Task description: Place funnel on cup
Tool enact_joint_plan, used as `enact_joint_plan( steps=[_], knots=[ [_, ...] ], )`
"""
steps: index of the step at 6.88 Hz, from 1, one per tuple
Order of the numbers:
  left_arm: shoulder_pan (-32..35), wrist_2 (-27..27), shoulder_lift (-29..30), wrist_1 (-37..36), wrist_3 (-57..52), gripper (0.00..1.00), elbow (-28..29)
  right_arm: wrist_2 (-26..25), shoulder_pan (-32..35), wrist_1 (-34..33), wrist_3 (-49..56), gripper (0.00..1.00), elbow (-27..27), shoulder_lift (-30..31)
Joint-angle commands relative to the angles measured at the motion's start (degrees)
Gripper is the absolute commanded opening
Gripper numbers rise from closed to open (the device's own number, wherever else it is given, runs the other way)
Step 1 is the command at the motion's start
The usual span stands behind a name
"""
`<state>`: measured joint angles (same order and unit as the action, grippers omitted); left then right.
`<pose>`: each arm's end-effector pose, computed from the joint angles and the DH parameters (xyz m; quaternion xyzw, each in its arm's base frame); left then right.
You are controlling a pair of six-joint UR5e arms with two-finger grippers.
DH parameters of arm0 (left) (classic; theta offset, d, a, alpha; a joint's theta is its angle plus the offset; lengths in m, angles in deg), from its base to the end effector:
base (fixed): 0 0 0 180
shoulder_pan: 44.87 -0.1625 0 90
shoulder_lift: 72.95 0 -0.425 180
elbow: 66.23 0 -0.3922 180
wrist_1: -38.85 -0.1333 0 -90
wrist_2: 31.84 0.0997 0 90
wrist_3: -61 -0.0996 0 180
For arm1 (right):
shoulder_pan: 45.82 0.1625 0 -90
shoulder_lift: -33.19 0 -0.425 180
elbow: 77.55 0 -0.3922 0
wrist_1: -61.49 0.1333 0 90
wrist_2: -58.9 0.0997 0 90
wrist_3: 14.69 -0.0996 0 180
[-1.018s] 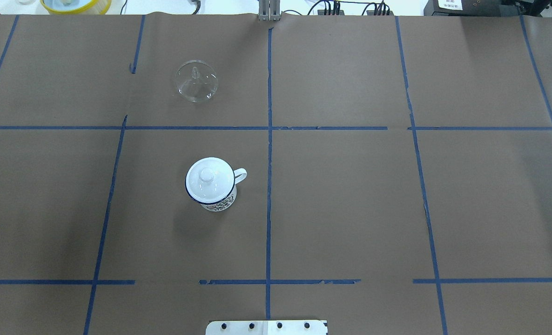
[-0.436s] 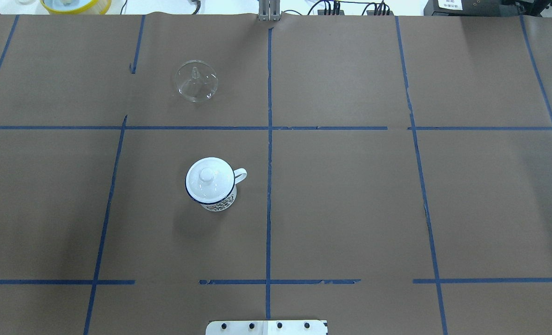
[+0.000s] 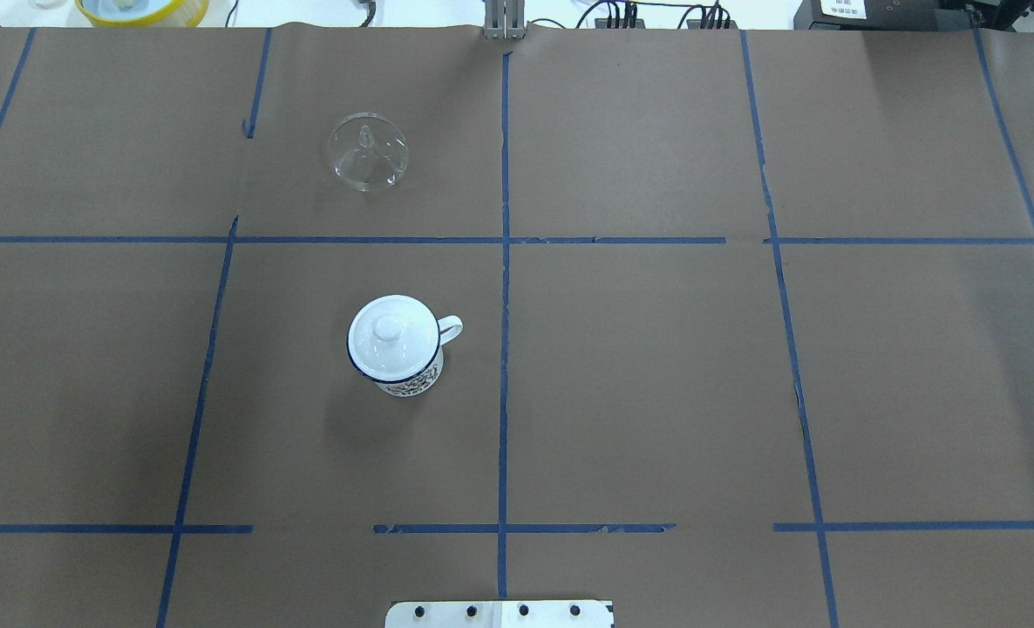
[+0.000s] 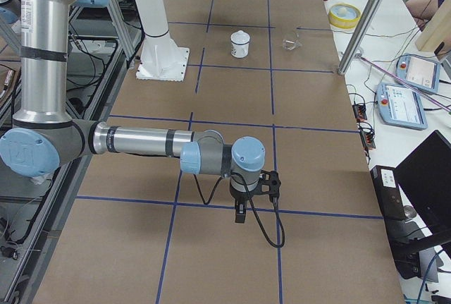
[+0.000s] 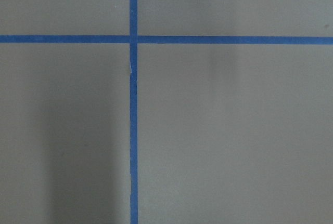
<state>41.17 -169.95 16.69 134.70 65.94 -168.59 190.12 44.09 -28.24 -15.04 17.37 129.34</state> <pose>-0.0247 -0.4991 0.5387 0.1100 0.4125 0.0555 0.9026 0.0670 -0.4451 0.6701 -0.0092 -0.3520 0.0051 0.9360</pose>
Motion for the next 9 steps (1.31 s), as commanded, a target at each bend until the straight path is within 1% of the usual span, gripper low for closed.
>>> enact_joint_plan(
  steps=[1,2,3,4,5,6,7,8,9],
  knots=[
    [-11.0,3.2,0.6,0.5,22.6,1.0,-9.6,0.0,0.0,0.0,0.0,1.0,0.0,0.0],
    [-15.7,3.5,3.1,0.3,32.4,1.0,-12.7,0.0,0.0,0.0,0.0,1.0,0.0,0.0],
    [-22.2,4.0,8.4,0.1,43.1,1.0,-12.9,0.0,0.0,0.0,0.0,1.0,0.0,0.0],
    [-26.3,6.7,14.0,-0.4,50.6,1.0,-12.4,0.0,0.0,0.0,0.0,1.0,0.0,0.0],
    [-31.3,9.4,19.4,-5.5,57.7,1.0,-12.7,0.0,0.0,0.0,0.0,1.0,-0.1,0.0],
    [-37.1,15.1,25.0,-9.6,62.5,1.0,-12.3,0.0,0.0,0.0,0.0,1.0,0.0,0.0],
    [-42.9,17.9,28.1,-10.5,68.6,1.0,-11.1,0.0,0.0,0.0,0.0,1.0,0.0,0.0],
    [-47.3,18.9,31.2,-10.6,71.6,1.0,-8.2,0.0,0.0,0.0,0.0,1.0,0.0,0.0],
    [-49.5,20.3,33.0,-10.7,74.1,0.97,-5.2,0.0,0.0,0.0,0.0,1.0,0.0,0.0]
  ],
)
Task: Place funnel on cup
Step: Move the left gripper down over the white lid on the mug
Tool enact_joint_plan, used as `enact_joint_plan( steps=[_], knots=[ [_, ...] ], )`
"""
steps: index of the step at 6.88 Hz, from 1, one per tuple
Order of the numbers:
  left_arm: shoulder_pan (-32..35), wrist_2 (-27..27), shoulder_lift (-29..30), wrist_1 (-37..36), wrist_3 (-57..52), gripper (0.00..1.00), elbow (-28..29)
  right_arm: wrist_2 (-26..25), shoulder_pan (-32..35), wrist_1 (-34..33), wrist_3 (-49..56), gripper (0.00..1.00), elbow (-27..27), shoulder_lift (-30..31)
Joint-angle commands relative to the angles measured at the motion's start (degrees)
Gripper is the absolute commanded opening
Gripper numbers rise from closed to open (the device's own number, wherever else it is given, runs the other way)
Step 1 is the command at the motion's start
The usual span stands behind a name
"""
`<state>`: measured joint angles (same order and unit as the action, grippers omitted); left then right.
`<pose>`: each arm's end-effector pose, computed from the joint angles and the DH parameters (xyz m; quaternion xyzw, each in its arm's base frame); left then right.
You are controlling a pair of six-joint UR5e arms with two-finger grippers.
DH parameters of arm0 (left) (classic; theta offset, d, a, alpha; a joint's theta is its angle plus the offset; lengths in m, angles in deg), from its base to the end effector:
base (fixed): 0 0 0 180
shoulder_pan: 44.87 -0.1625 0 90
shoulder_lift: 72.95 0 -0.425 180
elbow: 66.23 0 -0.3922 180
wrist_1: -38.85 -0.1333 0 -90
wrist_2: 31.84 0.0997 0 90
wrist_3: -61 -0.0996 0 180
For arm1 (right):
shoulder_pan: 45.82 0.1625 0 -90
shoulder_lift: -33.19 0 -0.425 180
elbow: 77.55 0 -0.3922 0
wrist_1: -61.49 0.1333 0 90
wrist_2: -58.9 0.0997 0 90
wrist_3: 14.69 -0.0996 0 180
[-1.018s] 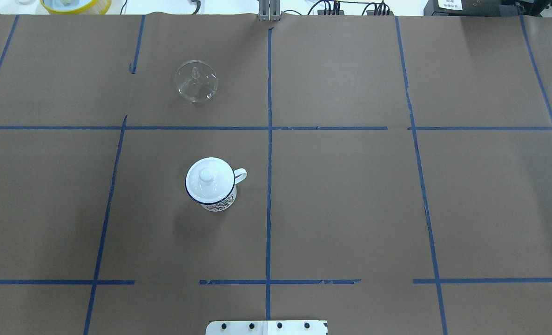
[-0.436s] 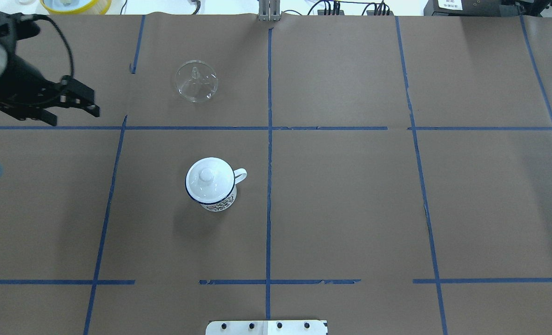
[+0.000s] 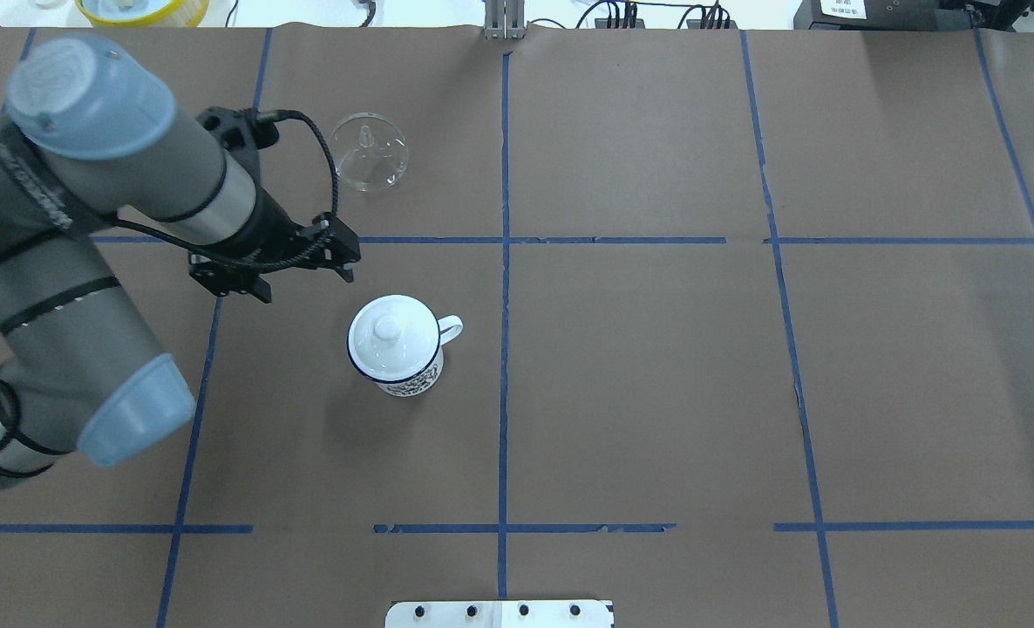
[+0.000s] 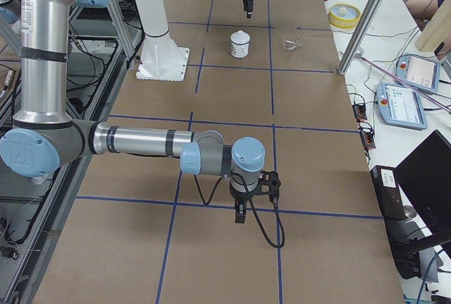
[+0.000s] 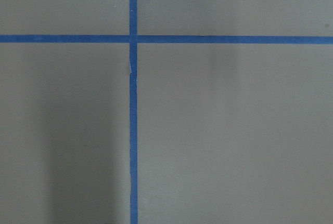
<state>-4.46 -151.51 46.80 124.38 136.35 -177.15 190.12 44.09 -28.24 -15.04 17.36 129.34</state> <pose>0.3955 -0.4470 0.2161 -0.0335 0.4452 -0.1003 0.8892 0.0670 -0.4451 0.6701 -0.0093 -0.3520 0.0051 0.9360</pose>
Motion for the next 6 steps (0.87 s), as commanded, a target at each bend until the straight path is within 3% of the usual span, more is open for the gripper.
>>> enact_joint_plan(
  steps=[1,3,6],
  knots=[
    [-4.2,2.3,2.9,-1.2,3.7,0.96,3.5,0.0,0.0,0.0,0.0,1.0,0.0,0.0],
    [-5.0,2.4,6.5,-7.3,3.8,0.9,4.0,0.0,0.0,0.0,0.0,1.0,0.0,0.0],
    [-6.9,4.4,8.1,-7.3,3.8,0.76,6.1,0.0,0.0,0.0,0.0,1.0,0.0,0.0]
  ],
)
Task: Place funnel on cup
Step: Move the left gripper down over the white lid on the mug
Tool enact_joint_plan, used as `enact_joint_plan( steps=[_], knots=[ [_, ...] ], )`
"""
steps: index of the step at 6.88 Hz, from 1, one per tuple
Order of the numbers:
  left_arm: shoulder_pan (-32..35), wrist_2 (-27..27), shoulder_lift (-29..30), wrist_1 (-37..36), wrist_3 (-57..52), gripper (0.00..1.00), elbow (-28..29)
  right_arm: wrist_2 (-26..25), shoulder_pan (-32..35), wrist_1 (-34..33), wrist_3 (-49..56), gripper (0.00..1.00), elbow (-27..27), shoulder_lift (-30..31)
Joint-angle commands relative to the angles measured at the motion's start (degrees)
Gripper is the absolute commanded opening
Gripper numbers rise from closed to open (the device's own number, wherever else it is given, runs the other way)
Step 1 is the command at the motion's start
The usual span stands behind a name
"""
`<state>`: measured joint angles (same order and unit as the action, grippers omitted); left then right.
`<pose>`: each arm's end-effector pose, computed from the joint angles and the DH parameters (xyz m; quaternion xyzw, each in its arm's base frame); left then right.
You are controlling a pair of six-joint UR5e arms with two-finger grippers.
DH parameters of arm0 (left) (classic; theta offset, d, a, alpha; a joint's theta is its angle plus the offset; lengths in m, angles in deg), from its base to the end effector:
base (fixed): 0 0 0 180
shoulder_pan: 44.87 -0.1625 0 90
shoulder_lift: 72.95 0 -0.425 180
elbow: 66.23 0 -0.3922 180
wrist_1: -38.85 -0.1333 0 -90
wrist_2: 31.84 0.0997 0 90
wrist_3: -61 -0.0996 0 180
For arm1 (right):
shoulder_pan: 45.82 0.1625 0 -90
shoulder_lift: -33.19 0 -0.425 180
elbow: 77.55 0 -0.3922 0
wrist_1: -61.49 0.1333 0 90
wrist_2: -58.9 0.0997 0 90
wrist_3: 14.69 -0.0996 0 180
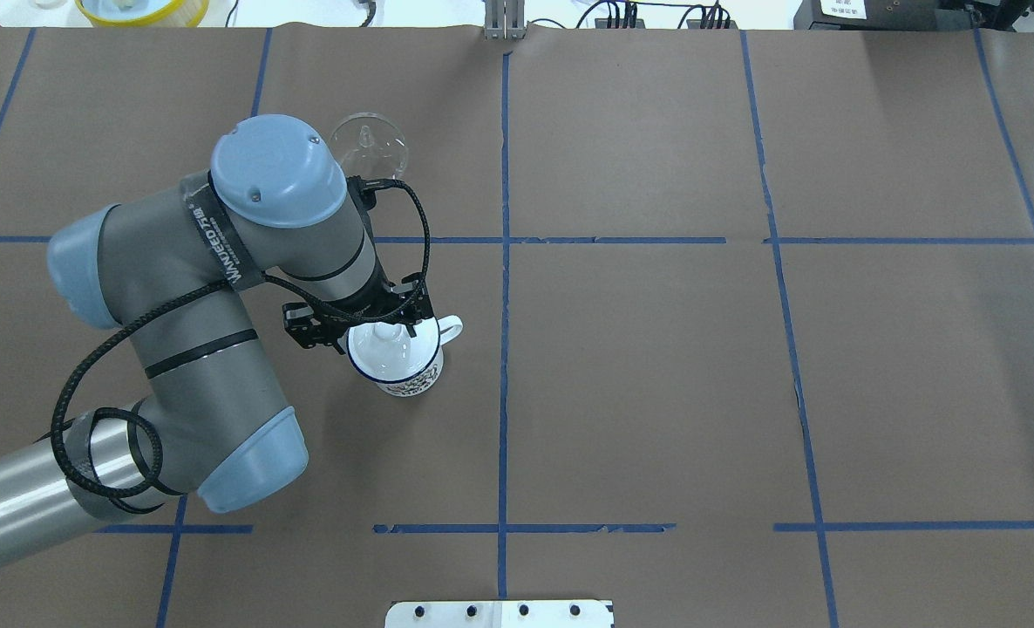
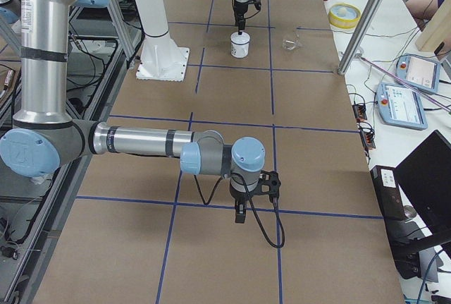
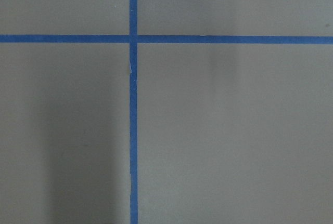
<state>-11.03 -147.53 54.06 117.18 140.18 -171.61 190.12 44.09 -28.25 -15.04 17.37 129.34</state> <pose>0.4725 -0.4253 0.1942 -0.0639 0.3930 -0.1066 0.9111 0.0670 -0.4451 0.6701 -0.0093 -0.3520 0.0051 0.9360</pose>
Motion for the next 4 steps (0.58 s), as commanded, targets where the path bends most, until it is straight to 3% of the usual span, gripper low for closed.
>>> enact_joint_plan(
  steps=[1,2,4],
  knots=[
    [-0.3,0.4,1.0,-0.2,-0.1,0.71,0.4,0.0,0.0,0.0,0.0,1.0,0.0,0.0],
    [-0.3,0.5,0.9,-0.2,-0.1,0.59,0.4,0.0,0.0,0.0,0.0,1.0,0.0,0.0],
    [-0.3,0.6,0.8,0.0,-0.4,0.58,0.4,0.0,0.0,0.0,0.0,1.0,0.0,0.0]
  ],
)
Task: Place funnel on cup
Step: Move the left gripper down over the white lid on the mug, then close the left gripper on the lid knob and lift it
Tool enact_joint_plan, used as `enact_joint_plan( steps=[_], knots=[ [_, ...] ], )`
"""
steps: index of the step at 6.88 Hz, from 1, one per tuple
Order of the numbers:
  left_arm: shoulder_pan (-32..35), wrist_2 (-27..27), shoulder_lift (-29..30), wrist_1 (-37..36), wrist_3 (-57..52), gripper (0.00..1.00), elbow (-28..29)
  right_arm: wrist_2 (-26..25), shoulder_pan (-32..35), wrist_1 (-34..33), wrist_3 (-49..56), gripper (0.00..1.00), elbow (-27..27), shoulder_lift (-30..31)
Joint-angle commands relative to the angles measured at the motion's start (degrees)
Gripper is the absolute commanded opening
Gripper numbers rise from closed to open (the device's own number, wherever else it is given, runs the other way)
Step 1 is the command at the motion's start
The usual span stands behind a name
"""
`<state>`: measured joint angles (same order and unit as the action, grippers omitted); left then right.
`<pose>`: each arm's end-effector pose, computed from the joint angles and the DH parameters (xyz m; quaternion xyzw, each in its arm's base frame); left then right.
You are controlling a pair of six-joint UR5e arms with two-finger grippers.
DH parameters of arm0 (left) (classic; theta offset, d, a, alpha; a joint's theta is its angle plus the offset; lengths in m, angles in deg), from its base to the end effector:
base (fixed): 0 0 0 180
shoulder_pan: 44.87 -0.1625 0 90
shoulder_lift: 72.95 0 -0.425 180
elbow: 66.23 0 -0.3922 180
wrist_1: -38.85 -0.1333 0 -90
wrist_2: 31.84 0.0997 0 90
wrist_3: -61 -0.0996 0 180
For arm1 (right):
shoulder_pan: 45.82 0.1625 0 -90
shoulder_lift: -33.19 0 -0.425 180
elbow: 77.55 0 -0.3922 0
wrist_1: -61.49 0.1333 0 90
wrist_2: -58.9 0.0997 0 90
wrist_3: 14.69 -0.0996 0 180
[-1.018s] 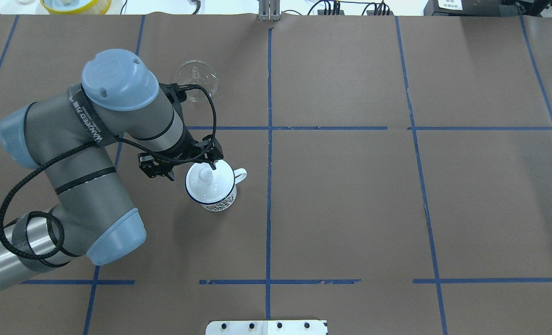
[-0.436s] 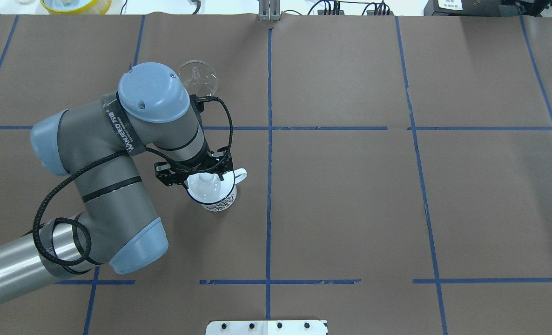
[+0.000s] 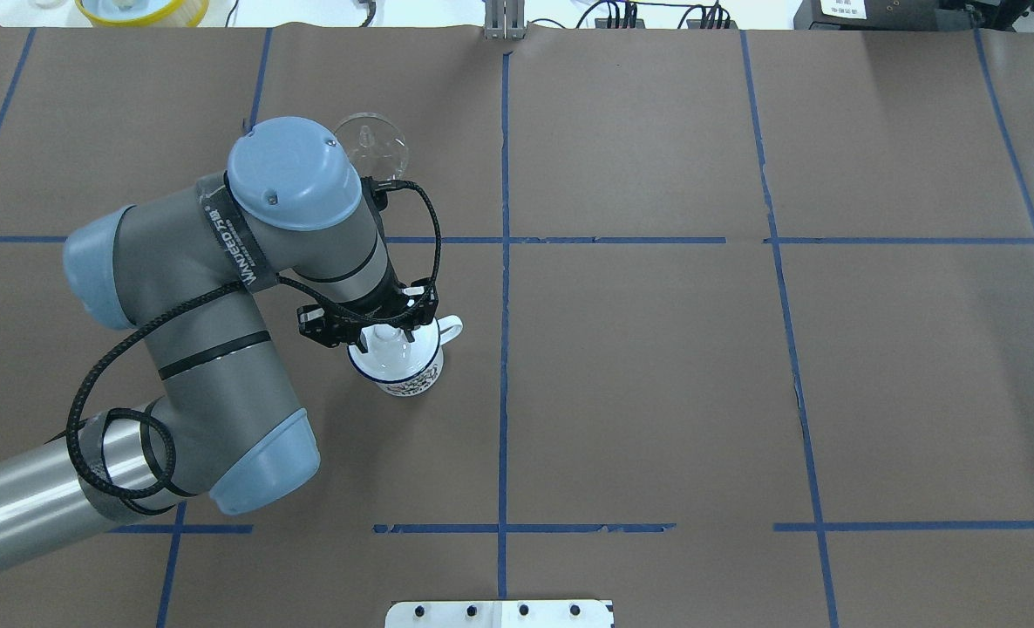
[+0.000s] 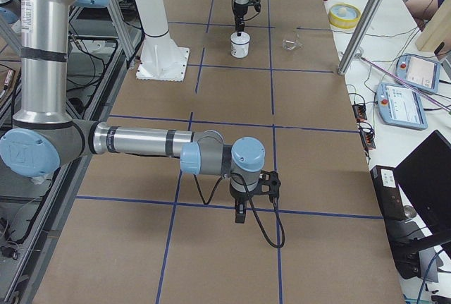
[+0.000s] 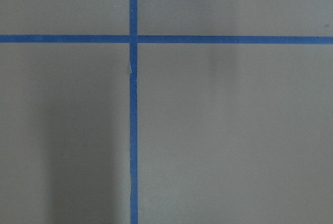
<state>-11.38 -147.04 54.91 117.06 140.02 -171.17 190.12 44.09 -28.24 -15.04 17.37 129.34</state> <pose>0.4772 -0.4247 0.1882 -0.0598 0.3937 -0.1035 0.9114 0.0670 -0.4451 0.6701 -0.0092 -0.3520 0.0051 0.9360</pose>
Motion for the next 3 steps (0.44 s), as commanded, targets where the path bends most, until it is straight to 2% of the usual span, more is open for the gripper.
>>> enact_joint_plan(
  steps=[1,3],
  knots=[
    [0.0,1.0,-0.1,0.1,-0.5,0.58,0.0,0.0,0.0,0.0,0.0,1.0,0.0,0.0],
    [0.0,1.7,-0.1,0.2,-0.5,0.58,0.1,0.0,0.0,0.0,0.0,1.0,-0.1,0.0]
  ],
)
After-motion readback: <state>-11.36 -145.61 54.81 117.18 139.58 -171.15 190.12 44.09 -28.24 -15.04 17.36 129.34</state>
